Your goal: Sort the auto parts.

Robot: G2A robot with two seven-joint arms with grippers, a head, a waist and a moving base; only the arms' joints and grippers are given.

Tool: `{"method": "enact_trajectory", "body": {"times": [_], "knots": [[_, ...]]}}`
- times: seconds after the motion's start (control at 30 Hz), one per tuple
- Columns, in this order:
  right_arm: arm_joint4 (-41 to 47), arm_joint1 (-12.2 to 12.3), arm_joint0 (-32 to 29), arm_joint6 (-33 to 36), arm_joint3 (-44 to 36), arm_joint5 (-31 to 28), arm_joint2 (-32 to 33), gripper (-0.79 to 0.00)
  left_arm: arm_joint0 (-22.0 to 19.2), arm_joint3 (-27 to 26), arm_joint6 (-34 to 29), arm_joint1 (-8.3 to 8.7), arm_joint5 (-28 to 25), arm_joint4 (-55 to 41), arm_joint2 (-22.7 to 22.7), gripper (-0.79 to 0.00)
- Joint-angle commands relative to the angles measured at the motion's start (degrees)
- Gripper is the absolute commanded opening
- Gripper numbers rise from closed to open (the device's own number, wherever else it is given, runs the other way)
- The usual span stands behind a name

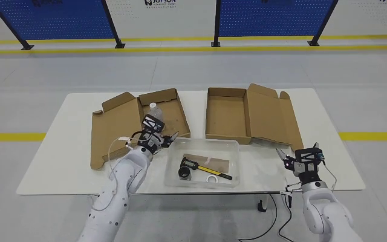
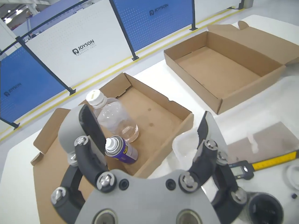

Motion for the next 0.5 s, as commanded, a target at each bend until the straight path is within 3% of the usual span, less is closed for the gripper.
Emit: {"method": "enact_trajectory", "body": {"times": [0.0, 0.27, 0.47], "knots": [[0.00, 0.00, 0.00, 0.00, 0.00, 0.00, 0.00, 0.000, 2.07, -3.04, -0.86, 0.40, -1.68, 2.71, -0.34, 0.000], [0.00, 0.00, 0.00, 0.00, 0.00, 0.00, 0.00, 0.000, 8.24, -11.30, -4.82, 1.37, -9.79, 1.96, -1.52, 0.000], [0.00, 0.00, 0.00, 0.00, 0.00, 0.00, 0.00, 0.000, 9.39, -15.63, -12.90, 1.55, -17.16, -4.94, 0.41, 0.000]]}}
